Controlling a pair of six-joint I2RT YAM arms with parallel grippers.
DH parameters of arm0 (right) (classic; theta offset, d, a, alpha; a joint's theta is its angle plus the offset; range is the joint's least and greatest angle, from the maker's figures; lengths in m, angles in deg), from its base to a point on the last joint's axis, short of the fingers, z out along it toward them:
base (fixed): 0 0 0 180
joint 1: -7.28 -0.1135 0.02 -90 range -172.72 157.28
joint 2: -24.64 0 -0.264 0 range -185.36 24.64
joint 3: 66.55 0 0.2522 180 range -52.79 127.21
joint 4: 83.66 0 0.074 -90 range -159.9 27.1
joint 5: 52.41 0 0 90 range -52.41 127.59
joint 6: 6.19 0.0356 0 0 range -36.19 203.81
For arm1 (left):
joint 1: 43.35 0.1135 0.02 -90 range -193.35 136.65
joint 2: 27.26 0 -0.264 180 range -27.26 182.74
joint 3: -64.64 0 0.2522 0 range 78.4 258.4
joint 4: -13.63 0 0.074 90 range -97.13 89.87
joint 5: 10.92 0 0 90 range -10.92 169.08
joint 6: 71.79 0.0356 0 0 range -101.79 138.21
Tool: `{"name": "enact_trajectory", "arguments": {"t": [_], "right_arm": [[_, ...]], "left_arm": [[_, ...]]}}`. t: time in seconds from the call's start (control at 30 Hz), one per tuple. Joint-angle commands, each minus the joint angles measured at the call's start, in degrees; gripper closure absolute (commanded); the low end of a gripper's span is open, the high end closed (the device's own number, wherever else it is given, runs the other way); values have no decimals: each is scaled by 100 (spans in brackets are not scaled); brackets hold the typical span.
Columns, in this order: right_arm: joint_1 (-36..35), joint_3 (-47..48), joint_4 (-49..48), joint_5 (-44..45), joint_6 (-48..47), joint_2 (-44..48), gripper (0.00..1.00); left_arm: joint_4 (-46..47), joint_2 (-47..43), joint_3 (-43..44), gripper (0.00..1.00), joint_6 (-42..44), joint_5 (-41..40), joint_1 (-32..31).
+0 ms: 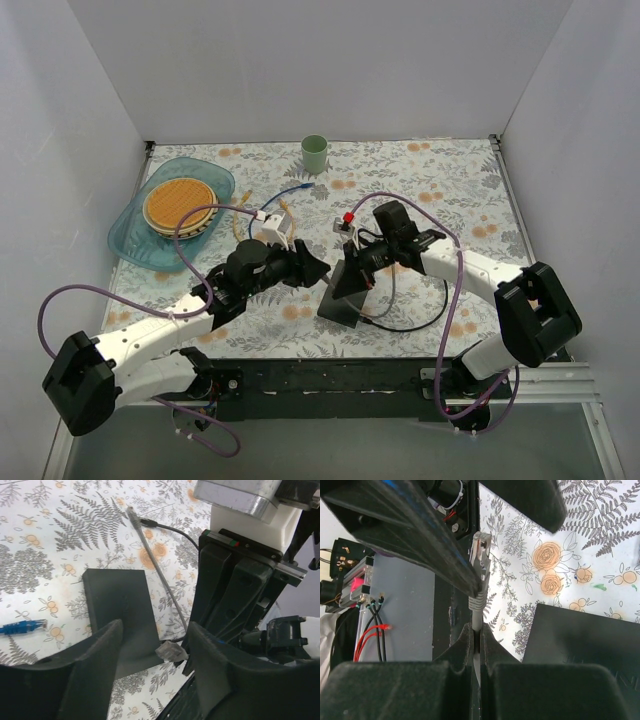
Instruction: Insert the plug into the switch port
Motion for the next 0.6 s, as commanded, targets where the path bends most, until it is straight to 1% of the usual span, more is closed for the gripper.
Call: {"name": "enact_trajectory", "arguments": {"t": [0.0, 0.07, 0.1, 0.13, 0.23, 0.27, 0.33, 0.37, 0.43, 0.47, 0.5, 0.57], "right_arm": [[-48, -62, -279, -130, 132, 204, 99], [-57, -54, -297, -95, 149, 239, 99], [-75, -36, -288, 1, 149, 248, 99], [-92, -36, -280, 63, 149, 266, 99], [-154, 8, -183, 501, 149, 318, 99], [-171, 25, -148, 677, 289, 388, 88], [-241, -1, -165, 1248, 395, 616, 70], [-268, -9, -183, 1467, 465, 713, 55], [-426, -18, -235, 2126, 588, 1020, 42], [-487, -10, -227, 2390, 606, 1126, 33], [-627, -1, -227, 2871, 633, 1214, 30], [-795, -9, -227, 3435, 685, 1478, 25]], "left_arm": [[422, 128, -30, 60, -24, 484, 3], [431, 216, -21, 75, -59, 502, 3], [423, 234, -21, 90, -77, 467, 3], [422, 234, -30, 99, -147, 450, 3], [449, 225, -56, 100, -305, 397, 3], [458, 225, -48, 100, -375, 388, 3], [431, 217, -48, 100, -681, 353, 3], [431, 217, -56, 100, -797, 344, 3], [431, 190, -83, 100, -1051, 257, 3], [370, 190, -91, 100, -1349, 186, 3], [344, 138, -100, 100, -1526, 125, 3], [195, 94, -135, 100, -2008, -156, 3]]}}
